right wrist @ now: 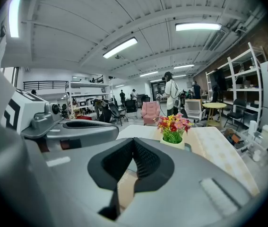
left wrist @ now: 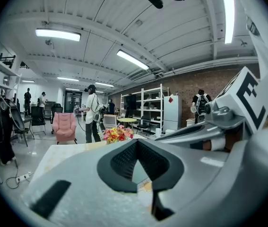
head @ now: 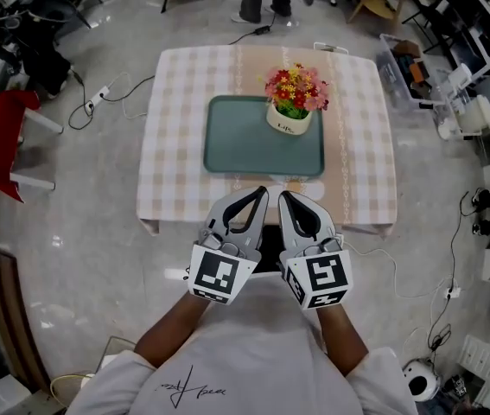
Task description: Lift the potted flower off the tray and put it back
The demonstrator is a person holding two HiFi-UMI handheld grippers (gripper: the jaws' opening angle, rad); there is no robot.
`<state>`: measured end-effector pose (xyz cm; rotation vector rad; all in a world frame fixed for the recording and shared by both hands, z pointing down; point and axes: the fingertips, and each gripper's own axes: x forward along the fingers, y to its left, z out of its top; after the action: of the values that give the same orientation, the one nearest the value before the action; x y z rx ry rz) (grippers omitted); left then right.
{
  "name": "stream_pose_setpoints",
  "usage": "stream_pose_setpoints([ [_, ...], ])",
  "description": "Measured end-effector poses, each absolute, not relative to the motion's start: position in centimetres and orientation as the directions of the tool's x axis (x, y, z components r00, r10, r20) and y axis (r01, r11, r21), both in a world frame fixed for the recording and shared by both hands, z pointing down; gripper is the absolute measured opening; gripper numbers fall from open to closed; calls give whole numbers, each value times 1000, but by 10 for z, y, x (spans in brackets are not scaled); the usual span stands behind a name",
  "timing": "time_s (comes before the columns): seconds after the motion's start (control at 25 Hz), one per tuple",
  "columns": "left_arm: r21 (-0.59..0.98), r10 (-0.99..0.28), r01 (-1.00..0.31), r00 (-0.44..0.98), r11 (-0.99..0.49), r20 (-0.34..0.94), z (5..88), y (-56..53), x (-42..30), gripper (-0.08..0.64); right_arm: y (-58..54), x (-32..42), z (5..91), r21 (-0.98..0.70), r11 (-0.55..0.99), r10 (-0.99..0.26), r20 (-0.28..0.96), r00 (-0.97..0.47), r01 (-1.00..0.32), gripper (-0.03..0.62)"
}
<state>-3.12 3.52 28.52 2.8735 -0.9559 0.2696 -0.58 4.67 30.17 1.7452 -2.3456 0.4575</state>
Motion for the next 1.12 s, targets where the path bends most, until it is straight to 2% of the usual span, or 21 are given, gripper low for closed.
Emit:
stream_pose_setpoints([
  [0.32, 32, -597, -621, 766, -783, 239, 310, 23, -24, -3, 37, 16, 325, -146, 242, -900, 336, -278, -959, 11],
  [0.52, -41, -596, -604, 770, -796, 227, 318, 8, -11, -3, 17, 27, 341, -154, 243, -894, 348, -283, -958, 12],
  [1.12, 12, -620, -643, 743, -766, 252, 353, -32, 5, -5, -15, 45, 380, -202, 248, -867, 390, -311, -947, 35],
])
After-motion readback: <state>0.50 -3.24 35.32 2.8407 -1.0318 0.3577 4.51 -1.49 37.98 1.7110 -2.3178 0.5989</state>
